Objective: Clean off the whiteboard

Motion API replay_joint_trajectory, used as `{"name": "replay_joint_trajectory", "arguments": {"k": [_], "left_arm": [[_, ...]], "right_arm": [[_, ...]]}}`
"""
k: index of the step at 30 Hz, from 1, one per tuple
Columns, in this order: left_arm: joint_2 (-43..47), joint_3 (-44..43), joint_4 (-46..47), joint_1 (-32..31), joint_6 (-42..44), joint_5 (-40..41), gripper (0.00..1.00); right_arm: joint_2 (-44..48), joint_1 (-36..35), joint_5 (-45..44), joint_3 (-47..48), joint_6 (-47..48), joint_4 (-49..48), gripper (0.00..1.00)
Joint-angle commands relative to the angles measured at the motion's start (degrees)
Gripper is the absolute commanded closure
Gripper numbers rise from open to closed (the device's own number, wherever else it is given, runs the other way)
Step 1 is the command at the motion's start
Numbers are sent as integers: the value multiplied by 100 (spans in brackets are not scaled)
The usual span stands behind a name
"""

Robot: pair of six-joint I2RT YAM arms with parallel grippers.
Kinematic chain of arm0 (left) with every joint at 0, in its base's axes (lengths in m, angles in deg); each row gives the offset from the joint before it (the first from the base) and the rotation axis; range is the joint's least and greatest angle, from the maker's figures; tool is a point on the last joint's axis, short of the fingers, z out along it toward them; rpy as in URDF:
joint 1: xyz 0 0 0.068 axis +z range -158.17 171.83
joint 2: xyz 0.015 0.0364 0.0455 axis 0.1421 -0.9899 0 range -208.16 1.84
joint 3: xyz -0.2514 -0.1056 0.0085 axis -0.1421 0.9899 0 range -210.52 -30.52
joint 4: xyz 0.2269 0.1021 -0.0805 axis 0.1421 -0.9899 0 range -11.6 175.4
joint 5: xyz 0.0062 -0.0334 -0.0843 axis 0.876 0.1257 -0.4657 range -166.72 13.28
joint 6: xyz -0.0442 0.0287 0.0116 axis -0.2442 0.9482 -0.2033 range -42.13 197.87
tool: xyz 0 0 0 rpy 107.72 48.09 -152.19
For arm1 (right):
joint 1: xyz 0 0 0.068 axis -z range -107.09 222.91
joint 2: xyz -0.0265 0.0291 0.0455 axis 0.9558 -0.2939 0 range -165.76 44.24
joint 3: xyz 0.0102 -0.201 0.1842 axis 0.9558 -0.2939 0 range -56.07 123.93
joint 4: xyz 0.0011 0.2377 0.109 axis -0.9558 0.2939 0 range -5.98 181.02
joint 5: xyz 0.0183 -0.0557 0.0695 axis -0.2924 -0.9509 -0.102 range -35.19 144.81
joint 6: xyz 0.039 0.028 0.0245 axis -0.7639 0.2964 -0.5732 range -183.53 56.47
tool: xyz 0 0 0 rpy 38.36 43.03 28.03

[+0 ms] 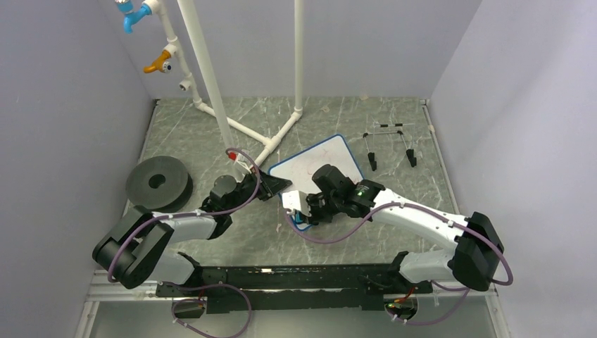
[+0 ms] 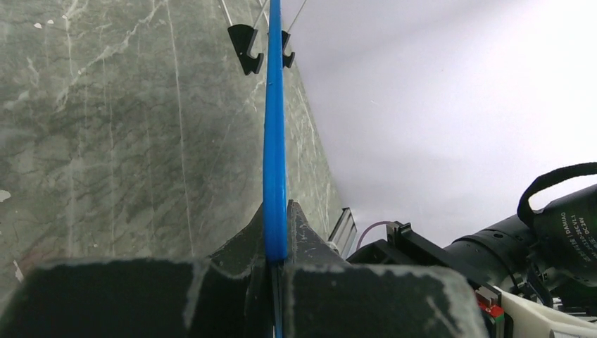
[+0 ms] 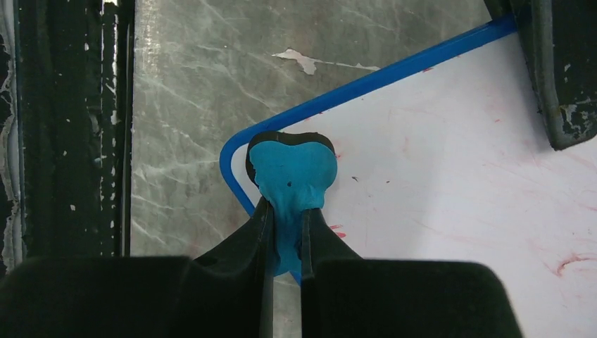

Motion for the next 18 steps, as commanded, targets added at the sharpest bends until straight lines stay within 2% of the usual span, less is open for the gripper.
{"name": "replay_joint_trajectory", "arguments": {"k": [1, 5, 9, 12, 18], "left_arm": [[453, -187, 1316, 9, -390, 29, 100], [434, -178, 1407, 9, -445, -58, 100], [438, -170, 1487, 19, -464, -80, 100], [429, -193, 1501, 16, -441, -69, 100], [289, -270, 1576, 17, -468, -115, 100]], "right_arm": [[-37, 262, -3, 152, -238, -164, 100], [-1, 1191, -304, 156, -529, -533, 100], [83, 1363, -298, 15, -440, -478, 100], [144, 1163, 63, -30, -261, -256, 100], [-117, 149, 464, 364, -147, 36, 100]]}}
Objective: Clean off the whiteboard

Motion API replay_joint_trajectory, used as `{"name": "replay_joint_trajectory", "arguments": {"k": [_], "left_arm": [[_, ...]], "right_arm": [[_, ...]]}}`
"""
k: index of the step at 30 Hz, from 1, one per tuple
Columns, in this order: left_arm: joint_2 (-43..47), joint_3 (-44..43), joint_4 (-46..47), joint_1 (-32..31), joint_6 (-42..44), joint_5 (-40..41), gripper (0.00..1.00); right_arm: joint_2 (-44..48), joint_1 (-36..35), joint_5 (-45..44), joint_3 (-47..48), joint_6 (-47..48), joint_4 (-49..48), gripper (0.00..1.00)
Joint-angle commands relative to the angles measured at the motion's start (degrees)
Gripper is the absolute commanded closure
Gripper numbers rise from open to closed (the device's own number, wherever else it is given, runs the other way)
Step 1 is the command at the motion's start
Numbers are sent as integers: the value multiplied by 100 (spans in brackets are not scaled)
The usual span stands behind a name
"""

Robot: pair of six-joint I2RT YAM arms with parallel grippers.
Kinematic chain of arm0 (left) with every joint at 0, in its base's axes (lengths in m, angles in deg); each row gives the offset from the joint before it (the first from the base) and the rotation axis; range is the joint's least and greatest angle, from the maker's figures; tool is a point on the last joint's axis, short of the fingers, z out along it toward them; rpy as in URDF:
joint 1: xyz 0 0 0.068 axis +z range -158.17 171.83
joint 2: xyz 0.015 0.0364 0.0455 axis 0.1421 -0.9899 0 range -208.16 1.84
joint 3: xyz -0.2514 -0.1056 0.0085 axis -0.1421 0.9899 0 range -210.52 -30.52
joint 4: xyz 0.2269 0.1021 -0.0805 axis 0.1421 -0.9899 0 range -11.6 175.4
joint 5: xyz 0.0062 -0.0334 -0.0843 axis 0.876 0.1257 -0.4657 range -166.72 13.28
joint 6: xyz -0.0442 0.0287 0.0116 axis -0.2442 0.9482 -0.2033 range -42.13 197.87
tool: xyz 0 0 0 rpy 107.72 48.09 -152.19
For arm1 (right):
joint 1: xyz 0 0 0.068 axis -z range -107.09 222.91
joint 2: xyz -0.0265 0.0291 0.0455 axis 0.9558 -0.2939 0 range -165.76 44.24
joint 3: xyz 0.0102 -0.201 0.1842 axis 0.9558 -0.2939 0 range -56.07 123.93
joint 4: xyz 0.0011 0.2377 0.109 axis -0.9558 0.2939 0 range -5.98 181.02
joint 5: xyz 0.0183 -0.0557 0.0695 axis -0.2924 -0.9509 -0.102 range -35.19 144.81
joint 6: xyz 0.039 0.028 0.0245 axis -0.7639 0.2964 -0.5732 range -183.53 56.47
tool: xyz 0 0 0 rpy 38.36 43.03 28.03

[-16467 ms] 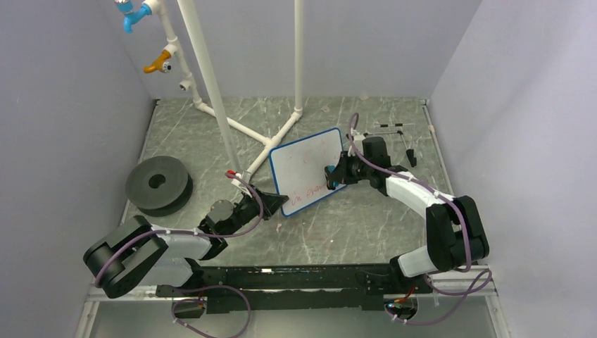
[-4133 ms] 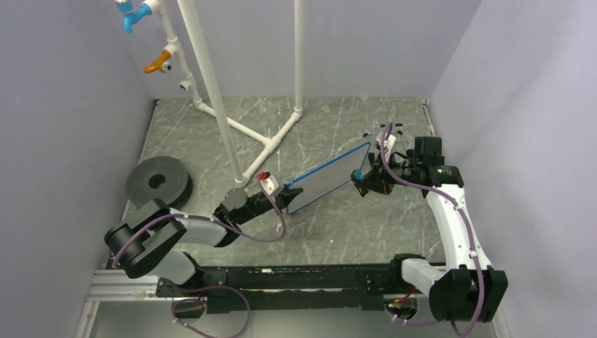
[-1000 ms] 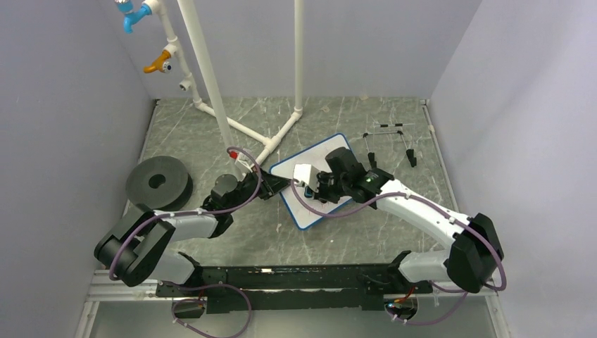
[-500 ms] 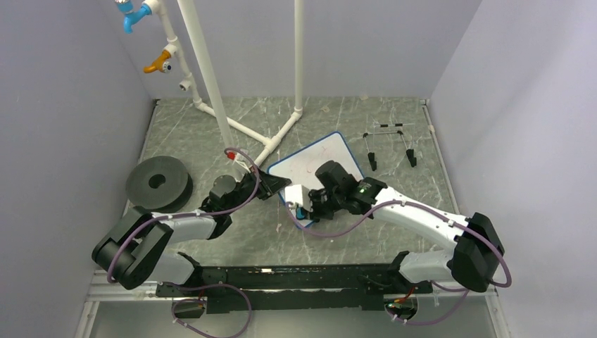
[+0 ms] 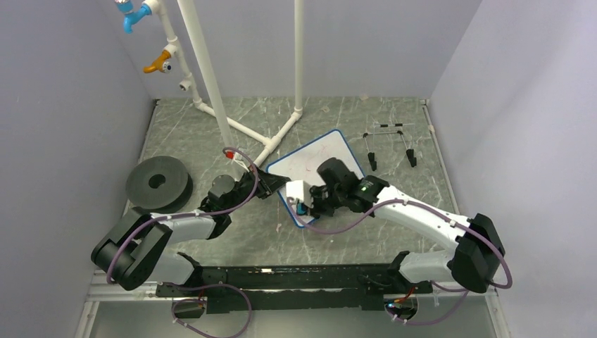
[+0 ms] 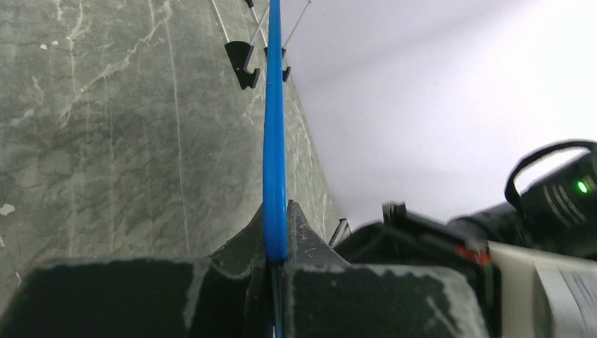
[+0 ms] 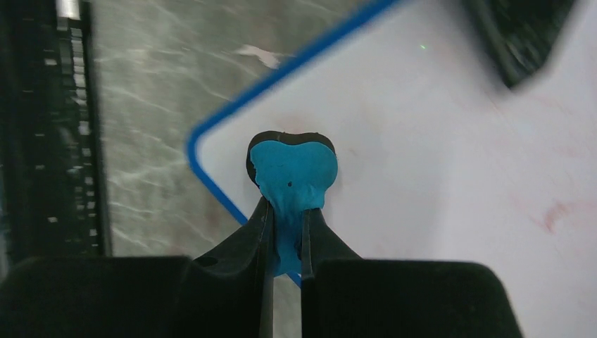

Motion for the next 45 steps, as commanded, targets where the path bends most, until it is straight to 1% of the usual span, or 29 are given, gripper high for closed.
{"name": "replay_joint_trajectory", "arguments": {"k": [1, 5, 8, 9, 12, 15, 17, 20, 22, 23, 25, 28, 31, 34, 37, 40, 42, 45], "left_arm": [[209, -289, 1476, -42, -436, -253, 100], [167, -322, 1497, -40, -445, -279, 100], [151, -320, 1502, -40, -454, -302, 100], [147, -314, 1504, -42, -464, -316, 100], [141, -308, 1560, -43, -472, -340, 100], [111, -318, 1611, -32, -479, -362, 100], [101, -319, 1636, -26, -478, -359, 100], [124, -273, 1644, 26, -450, -327, 100], [164, -211, 1647, 81, -445, -278, 100], [181, -186, 1650, 100, -457, -253, 100], [219, -134, 1659, 140, -474, -223, 100], [311, -111, 1601, 165, -448, -219, 100], [433, -110, 1512, 181, -389, -196, 100], [540, -115, 1441, 202, -343, -190, 100], [559, -159, 1377, 204, -295, -184, 100], [496, -231, 1390, 207, -293, -211, 100], [431, -266, 1419, 201, -295, -238, 100], [367, -302, 1470, 203, -291, -307, 100]], "right_arm": [[-296, -595, 500, 496, 67, 271, 100], [-618, -642, 159, 961, -200, 77, 100], [-764, -511, -599, 1024, -475, -274, 100], [-767, -394, -689, 999, -554, -385, 100], [-676, -60, -743, 921, -634, -469, 100], [-512, -48, -747, 677, -453, -411, 100], [-402, -81, -431, 516, -233, -193, 100], [-134, -311, 193, 184, 248, 276, 100], [4, -343, 390, -12, 403, 399, 100], [57, -350, 342, -118, 441, 342, 100], [120, -269, -29, -275, 285, 62, 100], [95, 210, -356, -296, -123, -243, 100], [91, 661, -604, -295, -301, -434, 100], [169, 784, -704, -401, -247, -484, 100], [230, 601, -220, -421, -126, -317, 100], [224, -96, -126, -397, 8, -257, 100], [117, -387, 37, -232, 14, -189, 100], [-96, -429, 211, 83, -130, -172, 100]]}}
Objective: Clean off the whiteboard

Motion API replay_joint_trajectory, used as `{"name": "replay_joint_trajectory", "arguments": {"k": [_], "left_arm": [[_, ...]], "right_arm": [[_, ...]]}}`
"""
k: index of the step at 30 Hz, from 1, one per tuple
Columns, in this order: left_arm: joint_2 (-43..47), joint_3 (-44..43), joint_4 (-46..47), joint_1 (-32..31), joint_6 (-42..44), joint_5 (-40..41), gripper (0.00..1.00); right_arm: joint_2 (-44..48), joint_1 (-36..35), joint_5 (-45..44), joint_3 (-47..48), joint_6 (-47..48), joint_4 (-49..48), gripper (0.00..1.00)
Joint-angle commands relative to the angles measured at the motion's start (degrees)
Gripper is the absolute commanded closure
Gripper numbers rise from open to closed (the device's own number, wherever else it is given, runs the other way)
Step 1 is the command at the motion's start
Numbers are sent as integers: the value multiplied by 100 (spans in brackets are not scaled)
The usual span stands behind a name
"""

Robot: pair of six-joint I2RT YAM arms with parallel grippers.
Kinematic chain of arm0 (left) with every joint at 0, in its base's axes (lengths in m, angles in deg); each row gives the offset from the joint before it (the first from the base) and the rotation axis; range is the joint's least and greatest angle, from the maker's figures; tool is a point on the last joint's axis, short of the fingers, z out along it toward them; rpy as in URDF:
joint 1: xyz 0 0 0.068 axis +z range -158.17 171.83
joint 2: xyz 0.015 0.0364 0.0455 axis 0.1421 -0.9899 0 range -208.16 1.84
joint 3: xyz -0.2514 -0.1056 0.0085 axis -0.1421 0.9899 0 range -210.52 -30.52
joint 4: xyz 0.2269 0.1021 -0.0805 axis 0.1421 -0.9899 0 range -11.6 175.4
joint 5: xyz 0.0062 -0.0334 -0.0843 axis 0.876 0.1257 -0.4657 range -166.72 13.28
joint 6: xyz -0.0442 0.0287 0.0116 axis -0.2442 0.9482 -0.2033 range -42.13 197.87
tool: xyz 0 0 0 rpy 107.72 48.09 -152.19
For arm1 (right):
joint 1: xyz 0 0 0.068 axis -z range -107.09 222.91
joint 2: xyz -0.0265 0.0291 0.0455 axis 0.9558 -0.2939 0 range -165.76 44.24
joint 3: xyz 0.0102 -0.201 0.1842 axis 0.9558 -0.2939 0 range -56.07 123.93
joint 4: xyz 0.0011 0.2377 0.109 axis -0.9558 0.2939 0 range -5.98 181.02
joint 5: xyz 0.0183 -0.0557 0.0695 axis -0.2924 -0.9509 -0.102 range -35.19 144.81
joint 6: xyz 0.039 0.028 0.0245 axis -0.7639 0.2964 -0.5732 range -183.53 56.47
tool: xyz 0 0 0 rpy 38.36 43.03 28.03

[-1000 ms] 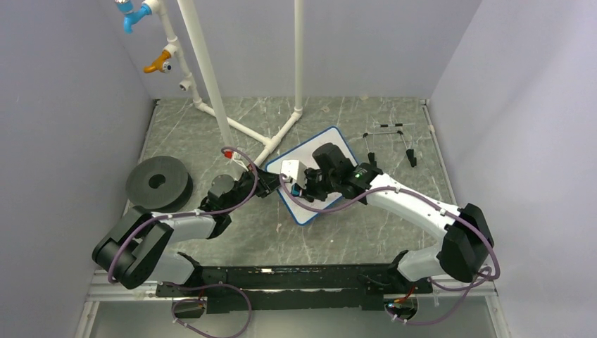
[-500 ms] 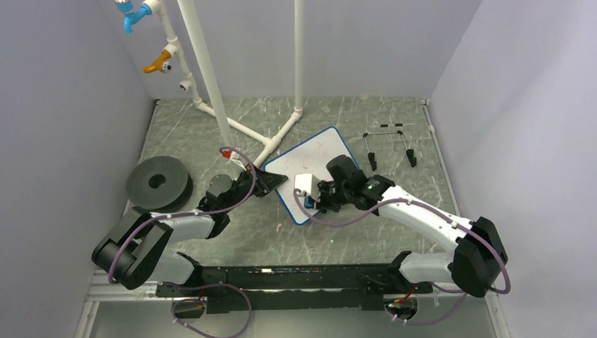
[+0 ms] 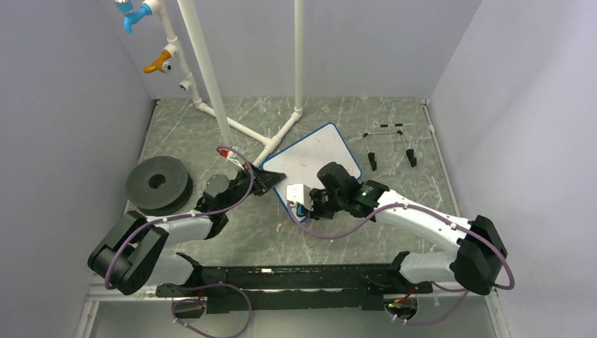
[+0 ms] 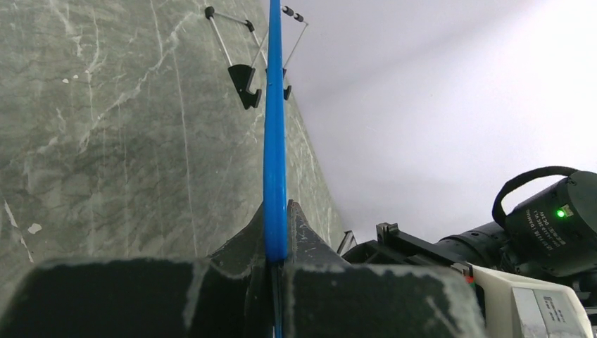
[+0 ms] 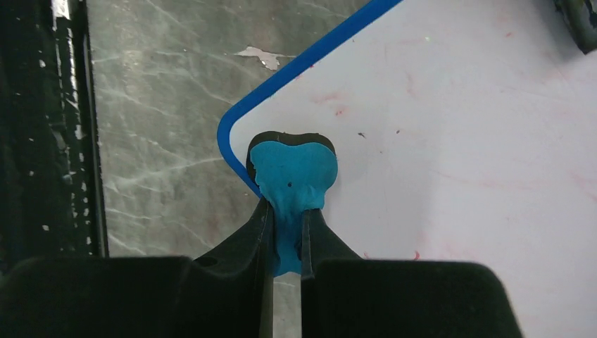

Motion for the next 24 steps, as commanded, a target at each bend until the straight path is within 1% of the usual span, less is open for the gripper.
{"name": "replay_joint_trajectory", "arguments": {"k": [1, 3, 5, 7, 9, 15, 17, 19, 21, 24], "left_arm": [[156, -344, 1433, -32, -425, -306, 100], [128, -348, 1439, -33, -398, -370, 100], [55, -373, 1476, -52, -399, -450, 100], [-79, -408, 1592, -70, -437, -496, 100], [-185, -471, 1634, -83, -460, -535, 100], [-300, -585, 1678, -118, -507, -587, 100], [-245, -561, 1650, -112, -495, -591, 100], [-167, -519, 1609, -104, -461, -587, 100], [-107, -495, 1557, -100, -448, -580, 100], [-122, -492, 1649, -99, -502, -615, 100]], "right_arm": [[-273, -66, 285, 413, -215, 2, 100], [-342, 146, -45, 478, -504, -287, 100], [-400, 454, -163, 586, -689, -493, 100], [-439, 516, -252, 721, -757, -575, 100], [-574, 380, -145, 947, -746, -453, 100], [-1000, -497, 47, 1440, -282, 85, 100], [-982, -628, -63, 1302, -169, 72, 100], [-889, -612, -348, 1107, -127, -66, 100], [-724, -474, -558, 921, -119, -161, 100], [-495, -102, -583, 701, -160, -194, 100]]}}
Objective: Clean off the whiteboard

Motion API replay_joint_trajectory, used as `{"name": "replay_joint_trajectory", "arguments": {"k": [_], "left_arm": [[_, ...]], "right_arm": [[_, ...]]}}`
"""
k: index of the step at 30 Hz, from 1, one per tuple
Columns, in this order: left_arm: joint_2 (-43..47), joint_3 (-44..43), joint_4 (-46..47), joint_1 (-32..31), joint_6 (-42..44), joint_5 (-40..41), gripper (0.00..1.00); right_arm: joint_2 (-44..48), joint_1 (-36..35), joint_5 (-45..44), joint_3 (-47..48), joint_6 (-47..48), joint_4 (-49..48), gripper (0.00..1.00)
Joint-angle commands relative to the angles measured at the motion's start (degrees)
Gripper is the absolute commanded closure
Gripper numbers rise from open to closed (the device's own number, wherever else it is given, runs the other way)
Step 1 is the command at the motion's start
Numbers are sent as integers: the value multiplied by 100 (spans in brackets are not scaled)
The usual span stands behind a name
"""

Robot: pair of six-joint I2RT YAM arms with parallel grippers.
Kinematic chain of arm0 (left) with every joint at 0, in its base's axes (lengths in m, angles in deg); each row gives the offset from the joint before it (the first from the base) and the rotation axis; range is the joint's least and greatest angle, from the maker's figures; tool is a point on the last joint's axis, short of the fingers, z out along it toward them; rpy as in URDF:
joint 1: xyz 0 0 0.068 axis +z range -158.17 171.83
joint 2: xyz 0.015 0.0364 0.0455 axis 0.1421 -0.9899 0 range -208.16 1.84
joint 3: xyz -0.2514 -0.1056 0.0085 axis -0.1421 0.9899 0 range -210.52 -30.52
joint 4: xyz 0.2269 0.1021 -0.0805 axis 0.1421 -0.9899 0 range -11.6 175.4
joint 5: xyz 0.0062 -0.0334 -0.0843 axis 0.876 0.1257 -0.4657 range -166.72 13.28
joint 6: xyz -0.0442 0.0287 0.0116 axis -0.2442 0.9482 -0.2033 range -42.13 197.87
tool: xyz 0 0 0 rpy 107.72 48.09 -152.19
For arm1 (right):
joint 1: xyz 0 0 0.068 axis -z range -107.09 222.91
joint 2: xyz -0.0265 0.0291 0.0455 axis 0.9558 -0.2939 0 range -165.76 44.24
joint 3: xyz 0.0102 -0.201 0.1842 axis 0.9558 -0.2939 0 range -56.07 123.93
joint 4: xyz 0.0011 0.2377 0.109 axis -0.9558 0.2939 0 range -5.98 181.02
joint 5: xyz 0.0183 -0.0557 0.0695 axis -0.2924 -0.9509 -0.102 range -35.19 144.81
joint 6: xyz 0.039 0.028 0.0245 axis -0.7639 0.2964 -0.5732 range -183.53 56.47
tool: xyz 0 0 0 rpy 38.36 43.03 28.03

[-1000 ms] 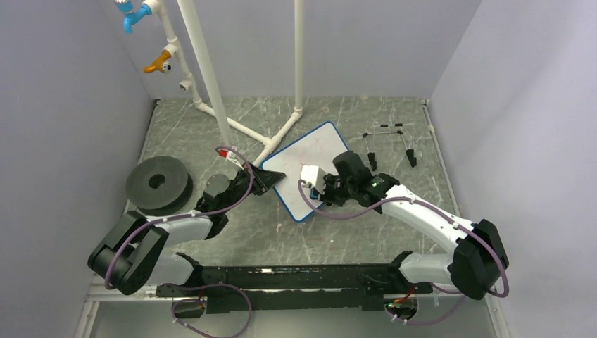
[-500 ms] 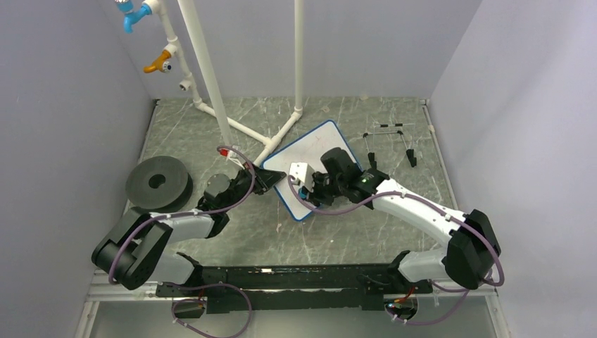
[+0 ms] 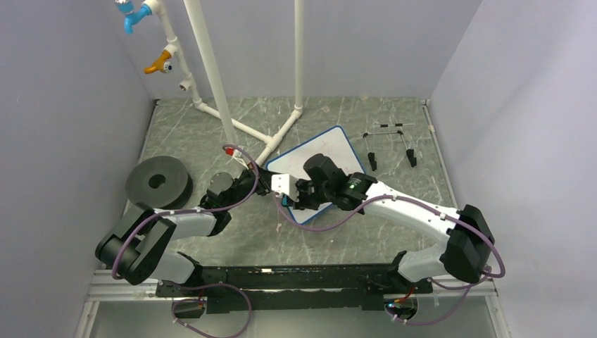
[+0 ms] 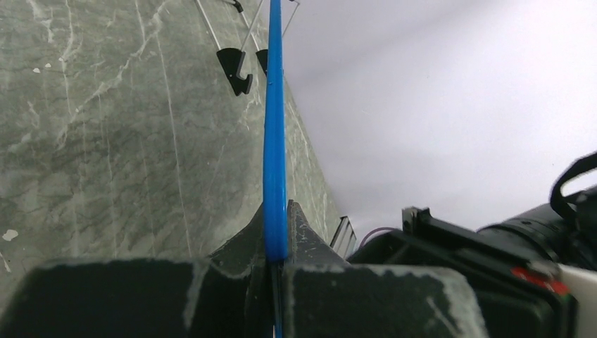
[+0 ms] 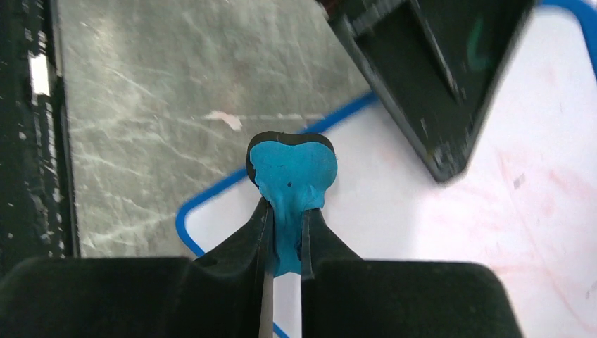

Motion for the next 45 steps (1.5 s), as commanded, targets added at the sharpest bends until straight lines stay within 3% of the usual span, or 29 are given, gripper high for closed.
{"name": "replay_joint_trajectory", "arguments": {"k": [1, 7, 12, 18, 21, 25, 30, 33, 36, 40, 45], "left_arm": [[289, -353, 1408, -60, -531, -244, 100], [302, -328, 1409, -61, -508, -202, 100], [430, -273, 1325, -56, -441, -166, 100], [925, -191, 806, -57, -84, -69, 100], [1152, -131, 565, -59, 131, 16, 100], [1152, -125, 657, -60, 153, 93, 100], [938, -173, 1009, -62, -51, 101, 100], [1004, -180, 952, -62, -47, 136, 100], [1156, -161, 807, -56, 39, 180, 100], [1234, -137, 766, -62, 40, 160, 100], [1169, -100, 918, -56, -9, 173, 100]], "right_arm": [[349, 489, -313, -436, 115, -12, 100], [699, 107, 455, -916, 732, 611, 100], [627, 187, 118, -631, 516, 417, 100], [631, 1838, -115, -813, -321, -308, 100], [830, 2173, -465, -1107, -386, -574, 100], [1011, 2077, 35, -1223, -255, -477, 100], [1073, 1180, 772, -1128, -29, -228, 100], [972, 1007, 852, -1010, -69, -178, 100], [950, 1232, 265, -1085, -393, -537, 100], [940, 2109, -233, -1112, -725, -911, 100], [1020, 2289, 96, -1219, -687, -794, 100]]}}
